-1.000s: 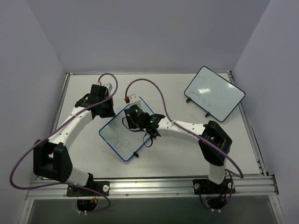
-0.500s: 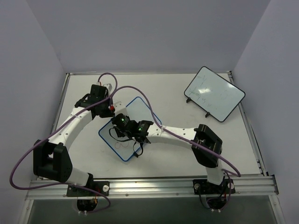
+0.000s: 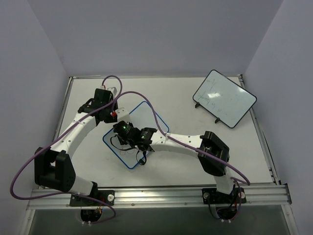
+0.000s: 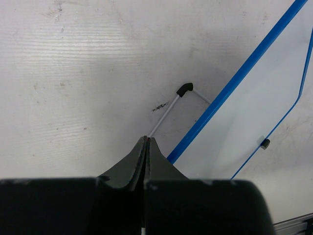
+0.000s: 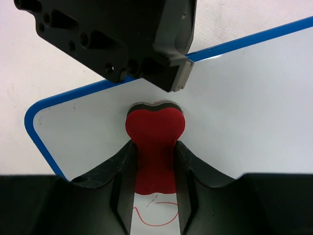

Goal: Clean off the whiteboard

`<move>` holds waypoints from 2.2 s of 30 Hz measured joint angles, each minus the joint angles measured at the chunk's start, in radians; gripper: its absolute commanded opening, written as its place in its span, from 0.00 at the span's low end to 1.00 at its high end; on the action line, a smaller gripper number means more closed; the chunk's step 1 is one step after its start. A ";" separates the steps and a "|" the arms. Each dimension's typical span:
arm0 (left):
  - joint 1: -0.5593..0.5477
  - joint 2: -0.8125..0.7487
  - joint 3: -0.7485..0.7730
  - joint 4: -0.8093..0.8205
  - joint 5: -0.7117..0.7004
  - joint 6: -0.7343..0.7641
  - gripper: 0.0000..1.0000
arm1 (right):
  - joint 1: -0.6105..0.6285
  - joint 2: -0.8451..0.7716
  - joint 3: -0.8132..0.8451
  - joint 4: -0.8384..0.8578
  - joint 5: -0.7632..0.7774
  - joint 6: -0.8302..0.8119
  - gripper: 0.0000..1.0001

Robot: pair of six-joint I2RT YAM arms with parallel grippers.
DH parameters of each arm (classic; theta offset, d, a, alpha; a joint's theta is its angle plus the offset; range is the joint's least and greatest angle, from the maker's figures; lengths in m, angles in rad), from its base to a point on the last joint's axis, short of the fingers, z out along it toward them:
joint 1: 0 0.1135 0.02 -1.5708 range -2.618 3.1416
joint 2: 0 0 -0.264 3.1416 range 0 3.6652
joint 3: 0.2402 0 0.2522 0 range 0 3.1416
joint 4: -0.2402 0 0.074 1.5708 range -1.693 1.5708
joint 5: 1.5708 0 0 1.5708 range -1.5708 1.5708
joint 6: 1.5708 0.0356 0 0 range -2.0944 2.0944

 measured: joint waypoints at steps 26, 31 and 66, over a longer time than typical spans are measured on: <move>0.001 -0.002 -0.001 0.005 -0.008 -0.004 0.02 | -0.068 -0.033 -0.063 0.051 0.048 0.042 0.20; 0.006 -0.007 -0.002 0.004 -0.008 -0.007 0.02 | -0.085 -0.047 -0.093 0.065 0.063 0.045 0.20; 0.005 -0.015 -0.012 -0.003 0.032 -0.008 0.02 | 0.121 -0.156 -0.509 0.461 0.195 0.148 0.18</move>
